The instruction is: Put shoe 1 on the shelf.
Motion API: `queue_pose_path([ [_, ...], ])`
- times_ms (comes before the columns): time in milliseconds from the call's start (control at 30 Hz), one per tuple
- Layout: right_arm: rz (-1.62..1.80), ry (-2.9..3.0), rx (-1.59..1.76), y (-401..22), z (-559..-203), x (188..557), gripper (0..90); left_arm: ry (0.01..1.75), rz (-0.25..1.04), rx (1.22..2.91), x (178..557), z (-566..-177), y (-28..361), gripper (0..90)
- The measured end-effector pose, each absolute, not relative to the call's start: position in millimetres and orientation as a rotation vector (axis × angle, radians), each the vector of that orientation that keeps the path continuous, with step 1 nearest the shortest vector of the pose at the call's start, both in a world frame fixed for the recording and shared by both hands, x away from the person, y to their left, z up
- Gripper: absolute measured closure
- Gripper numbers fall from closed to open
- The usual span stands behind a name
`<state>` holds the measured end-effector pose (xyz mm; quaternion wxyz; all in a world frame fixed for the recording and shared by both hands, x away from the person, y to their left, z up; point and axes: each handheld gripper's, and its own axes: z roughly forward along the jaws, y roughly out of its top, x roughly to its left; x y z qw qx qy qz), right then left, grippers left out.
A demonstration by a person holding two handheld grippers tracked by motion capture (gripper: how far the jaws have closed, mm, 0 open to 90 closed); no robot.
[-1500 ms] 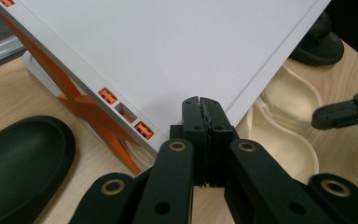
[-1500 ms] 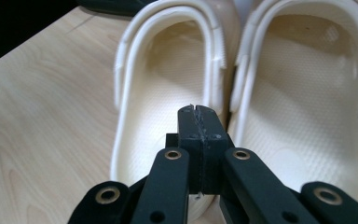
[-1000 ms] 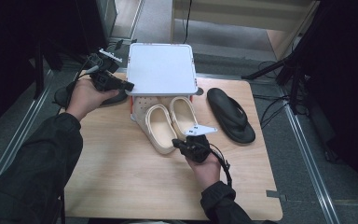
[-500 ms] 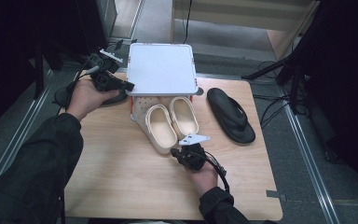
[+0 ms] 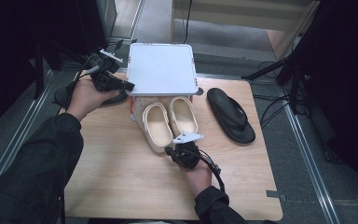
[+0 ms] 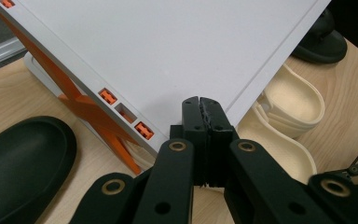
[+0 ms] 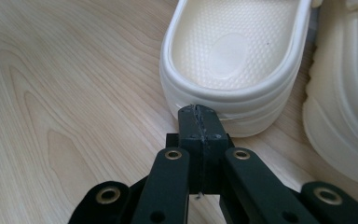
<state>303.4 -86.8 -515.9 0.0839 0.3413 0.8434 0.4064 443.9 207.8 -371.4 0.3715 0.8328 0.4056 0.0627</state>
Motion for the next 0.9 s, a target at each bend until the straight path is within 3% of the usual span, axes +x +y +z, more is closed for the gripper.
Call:
queue_pose_path([
  [900,1.239,2.433,1.104,-27.5,-512.4,339.1,90.0,1.040,0.162,2.138,443.5,-371.2,207.3,90.0],
])
